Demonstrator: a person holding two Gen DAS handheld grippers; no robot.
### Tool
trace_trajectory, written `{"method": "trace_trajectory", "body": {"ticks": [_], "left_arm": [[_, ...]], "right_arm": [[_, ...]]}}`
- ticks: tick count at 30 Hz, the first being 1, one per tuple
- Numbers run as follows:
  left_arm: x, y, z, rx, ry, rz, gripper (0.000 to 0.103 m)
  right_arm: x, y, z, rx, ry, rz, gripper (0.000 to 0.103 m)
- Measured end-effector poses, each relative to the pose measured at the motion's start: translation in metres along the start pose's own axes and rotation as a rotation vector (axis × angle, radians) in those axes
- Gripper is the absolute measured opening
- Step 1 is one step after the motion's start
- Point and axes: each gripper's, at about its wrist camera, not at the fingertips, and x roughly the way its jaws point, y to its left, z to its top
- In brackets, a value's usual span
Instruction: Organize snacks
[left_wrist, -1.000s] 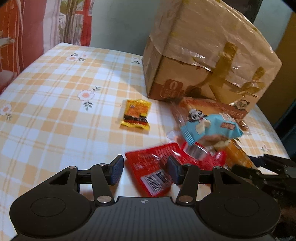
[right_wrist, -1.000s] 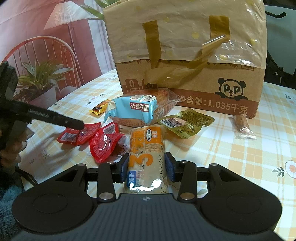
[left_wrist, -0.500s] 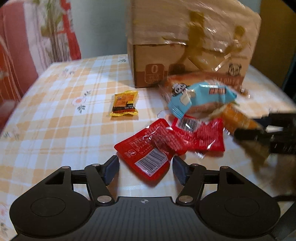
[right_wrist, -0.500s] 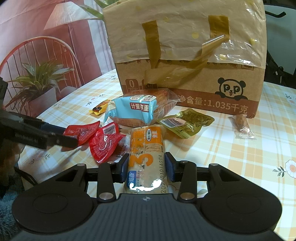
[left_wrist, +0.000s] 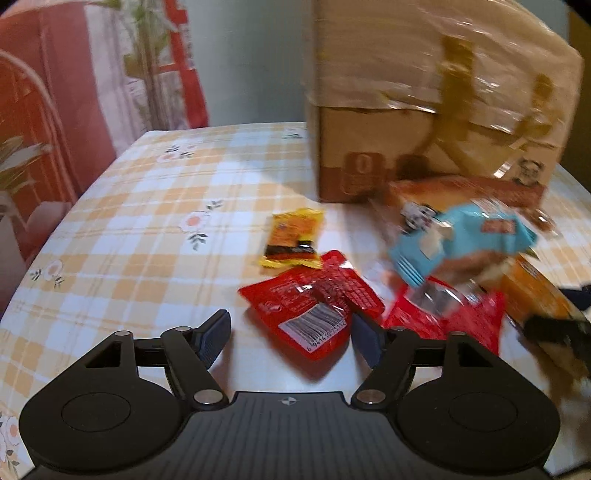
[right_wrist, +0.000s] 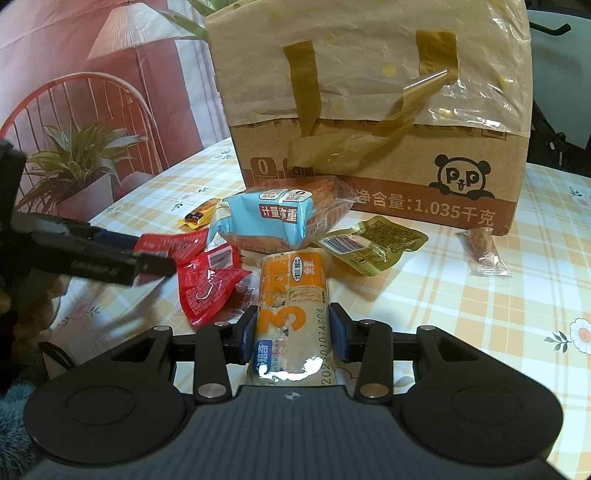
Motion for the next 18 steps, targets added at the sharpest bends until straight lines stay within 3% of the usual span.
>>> {"method": "trace_trajectory", "body": {"ticks": [9,13,18], "left_arm": [[0.001,0.001,0.003,-0.017,0.002,0.033,0.078],[-0.008,0.007,0.002,-0.024,0.006,-0.01,0.078],[-0.023,0.017,0.009,-0.059,-0.073,-0.051,0.078]], "right_arm": [[0.0,-0.001,0.0,0.001,0.0,0.001,0.043],[0.0,0.0,0.0,0.003,0.0,0.002,0.043],[0.0,0.001,0.0,0.006,-0.001,0.002,0.043]]}}
